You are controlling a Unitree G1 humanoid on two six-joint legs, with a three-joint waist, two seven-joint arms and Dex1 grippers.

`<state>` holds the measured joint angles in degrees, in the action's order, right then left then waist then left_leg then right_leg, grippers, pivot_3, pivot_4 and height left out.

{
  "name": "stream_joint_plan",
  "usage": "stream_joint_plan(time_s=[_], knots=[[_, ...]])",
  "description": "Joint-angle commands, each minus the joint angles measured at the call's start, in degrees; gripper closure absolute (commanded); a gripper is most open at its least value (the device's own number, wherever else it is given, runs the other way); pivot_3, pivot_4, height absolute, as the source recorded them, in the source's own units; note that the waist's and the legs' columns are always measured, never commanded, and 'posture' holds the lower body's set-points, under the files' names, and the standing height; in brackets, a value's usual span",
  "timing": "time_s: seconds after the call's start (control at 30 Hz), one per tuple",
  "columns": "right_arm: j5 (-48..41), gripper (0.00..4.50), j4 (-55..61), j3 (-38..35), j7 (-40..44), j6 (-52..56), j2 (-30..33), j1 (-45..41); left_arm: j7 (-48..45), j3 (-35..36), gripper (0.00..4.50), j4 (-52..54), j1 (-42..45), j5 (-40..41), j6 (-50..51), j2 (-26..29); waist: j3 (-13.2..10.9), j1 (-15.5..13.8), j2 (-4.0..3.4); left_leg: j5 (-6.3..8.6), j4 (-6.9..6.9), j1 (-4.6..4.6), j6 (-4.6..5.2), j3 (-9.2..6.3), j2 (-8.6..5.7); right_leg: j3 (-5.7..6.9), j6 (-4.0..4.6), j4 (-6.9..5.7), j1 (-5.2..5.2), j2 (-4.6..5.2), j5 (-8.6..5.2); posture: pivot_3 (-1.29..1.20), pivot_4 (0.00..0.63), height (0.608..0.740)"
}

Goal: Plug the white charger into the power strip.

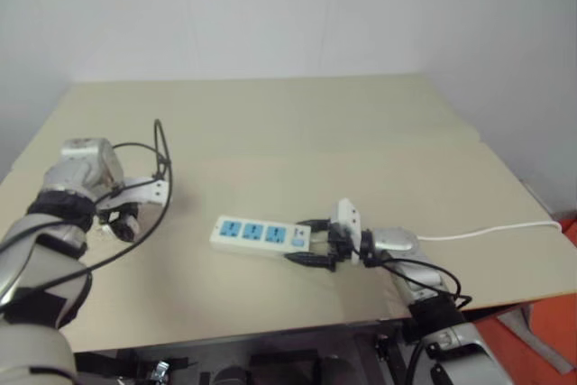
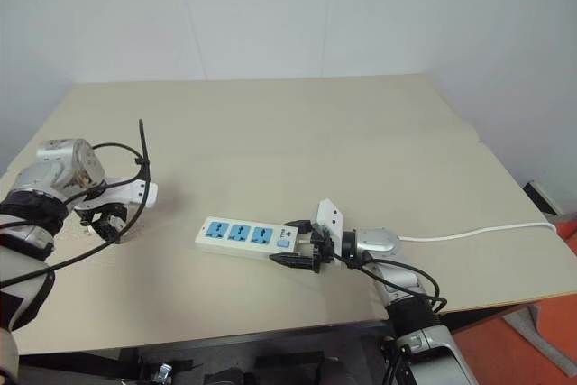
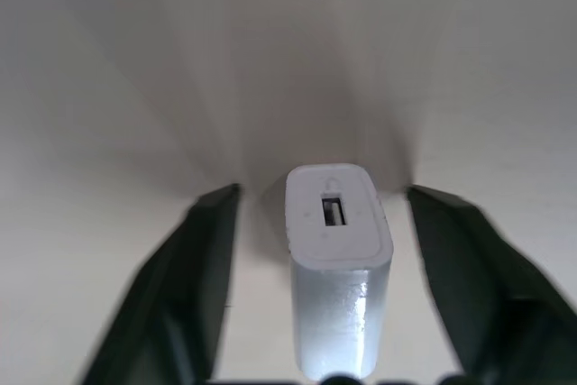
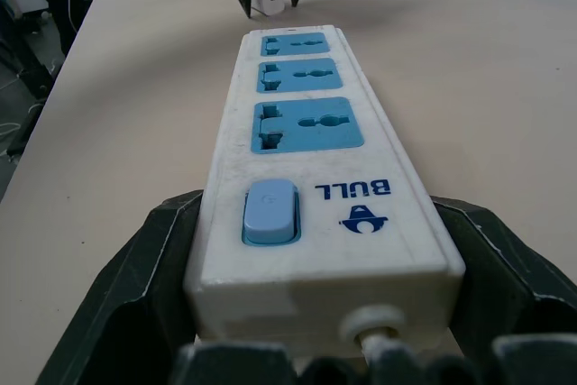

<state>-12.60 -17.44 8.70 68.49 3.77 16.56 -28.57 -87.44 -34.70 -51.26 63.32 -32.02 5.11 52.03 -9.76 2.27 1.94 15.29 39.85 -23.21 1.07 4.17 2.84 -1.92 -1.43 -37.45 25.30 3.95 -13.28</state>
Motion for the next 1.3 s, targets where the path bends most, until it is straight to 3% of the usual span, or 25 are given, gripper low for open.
stream_joint_plan(time_s=[0.03, 0.1, 0.37, 0.6, 0.83, 1.1, 1.3], knots=[[-2.0, 1.06, 3.0, -0.1, 0.0, 0.2, -0.1, -0.2, -1.1, 1.3, 2.85, 1.4, -0.5, -0.3, -0.1, 0.9, 0.0, 0.0, 0.0, 0.0, 0.01, 0.0, 0.0, 0.0, 0.0, 0.0, 0.0, -0.02, 0.0, 0.0, 0.0, 0.0, 0.15, 0.74], [-2.0, 1.06, 3.2, -0.1, -0.1, 0.2, -0.1, -0.2, -1.6, 1.6, 3.46, 1.8, -0.7, -0.2, -0.2, 1.0, 0.0, 0.0, 0.0, 0.0, 0.03, 0.01, 0.0, 0.0, 0.0, 0.0, 0.0, -0.06, 0.0, 0.0, 0.0, 0.0, 0.15, 0.74], [-1.9, 1.06, 2.5, 0.4, 0.8, -0.5, -0.2, -0.3, -4.5, 7.0, 3.48, 7.0, -1.6, 5.1, -0.6, 1.5, 0.0, 0.0, 0.0, 0.0, 0.05, 0.01, 0.0, -0.01, 0.0, -0.01, 0.0, -0.08, 0.0, 0.0, 0.0, 0.0, 0.15, 0.74], [-1.6, 1.06, -3.3, 1.7, 6.0, -6.0, -0.9, -1.7, -5.1, 16.2, 3.48, 19.0, -3.5, 24.0, 4.4, 4.1, 0.0, 0.4, 0.01, 0.0, 0.08, 0.01, 0.0, -0.09, 0.01, -0.01, 0.0, -0.09, 0.0, 0.0, 0.0, 0.0, 0.15, 0.74], [0.4, 1.06, -17.6, 2.0, 10.3, -17.3, -2.1, -7.1, -4.1, 27.9, 3.48, 41.6, -15.1, 42.0, 14.9, 4.5, 0.0, 0.6, 0.0, -0.01, 0.09, 0.14, -0.02, -0.16, 0.03, -0.1, 0.0, -0.21, -0.06, -0.03, 0.0, 0.0, 0.15, 0.74], [1.4, 1.06, -26.2, 2.8, 13.0, -24.7, -5.0, -8.0, 4.4, 37.9, 3.48, 57.5, -27.3, 57.2, 19.7, -3.8, 0.0, 0.7, 0.0, -0.02, 0.06, 0.33, -0.04, -0.23, 0.05, -0.17, 0.01, -0.2, -0.19, -0.04, 0.0, 0.0, 0.15, 0.74], [2.4, 1.06, -28.0, 4.0, 15.6, -26.3, -5.9, -8.1, 8.8, 38.4, 3.48, 62.3, -32.6, 63.3, 19.7, -10.6, 0.1, 0.8, 0.03, -0.02, 0.01, 0.56, -0.05, -0.21, 0.08, -0.23, 0.02, -0.22, -0.35, -0.1, 0.01, 0.0, 0.15, 0.74]])
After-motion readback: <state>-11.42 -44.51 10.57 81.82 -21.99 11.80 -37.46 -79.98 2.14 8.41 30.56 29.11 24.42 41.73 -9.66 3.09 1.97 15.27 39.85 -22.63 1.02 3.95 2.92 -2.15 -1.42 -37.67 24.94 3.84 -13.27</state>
